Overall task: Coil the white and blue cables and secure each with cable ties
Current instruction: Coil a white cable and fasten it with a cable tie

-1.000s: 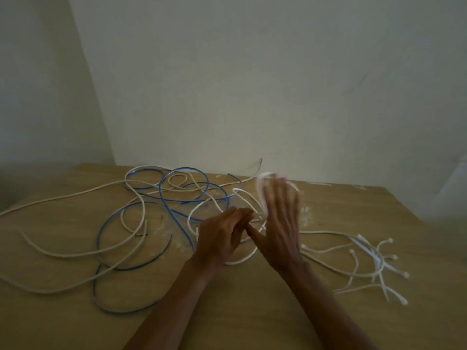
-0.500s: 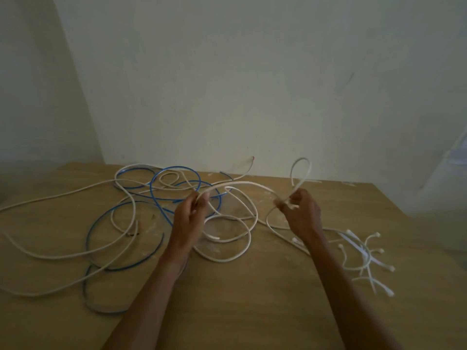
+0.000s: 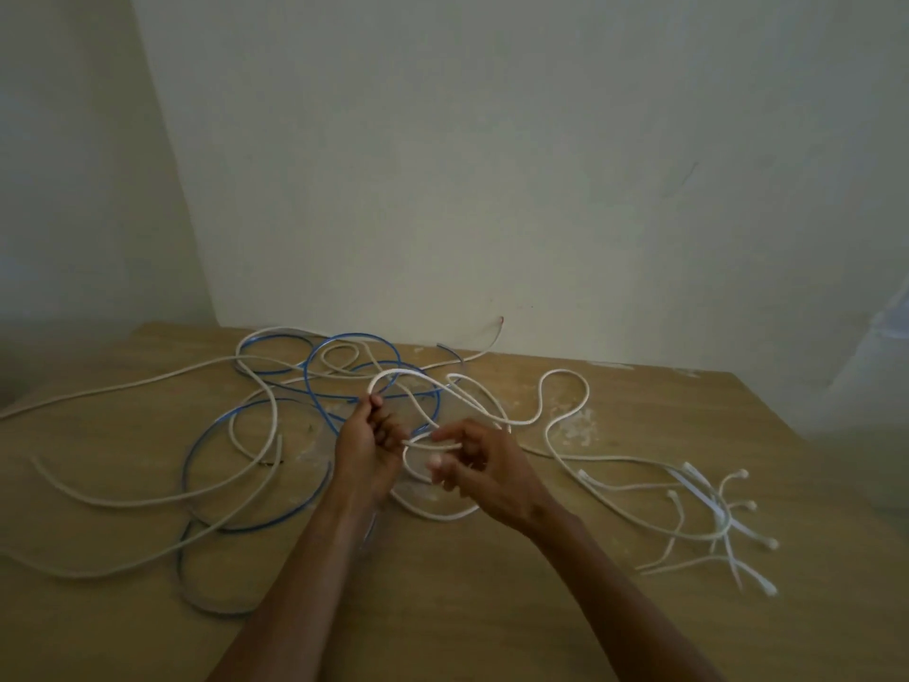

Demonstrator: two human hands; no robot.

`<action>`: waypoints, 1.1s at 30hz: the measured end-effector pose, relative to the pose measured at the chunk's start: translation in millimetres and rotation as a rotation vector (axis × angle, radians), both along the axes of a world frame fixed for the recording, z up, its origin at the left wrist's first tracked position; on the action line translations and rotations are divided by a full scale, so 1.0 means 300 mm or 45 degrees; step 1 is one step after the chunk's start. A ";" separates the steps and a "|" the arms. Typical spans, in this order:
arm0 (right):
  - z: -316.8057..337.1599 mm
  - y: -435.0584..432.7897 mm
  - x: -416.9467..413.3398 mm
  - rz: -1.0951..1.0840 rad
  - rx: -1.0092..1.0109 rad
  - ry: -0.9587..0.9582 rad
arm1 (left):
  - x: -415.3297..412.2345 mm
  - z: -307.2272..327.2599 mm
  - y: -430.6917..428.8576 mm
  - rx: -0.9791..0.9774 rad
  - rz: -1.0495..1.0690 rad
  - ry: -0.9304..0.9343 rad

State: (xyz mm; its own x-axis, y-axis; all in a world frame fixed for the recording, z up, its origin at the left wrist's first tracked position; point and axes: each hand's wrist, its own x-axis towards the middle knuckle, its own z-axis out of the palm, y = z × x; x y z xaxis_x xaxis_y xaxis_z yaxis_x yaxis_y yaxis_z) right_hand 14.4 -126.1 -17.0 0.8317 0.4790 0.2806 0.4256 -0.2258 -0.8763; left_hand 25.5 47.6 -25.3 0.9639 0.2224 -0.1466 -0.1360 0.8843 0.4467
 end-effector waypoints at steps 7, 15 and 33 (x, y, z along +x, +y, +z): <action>0.033 0.002 0.073 -0.271 0.206 -0.001 | -0.014 0.014 -0.029 0.820 -0.023 0.072; 0.097 -0.023 0.088 -0.165 0.002 -0.136 | -0.063 -0.009 -0.106 2.058 0.249 -0.495; -0.001 -0.055 0.277 -0.944 -0.854 -0.633 | -0.008 -0.017 -0.018 0.960 0.139 -0.032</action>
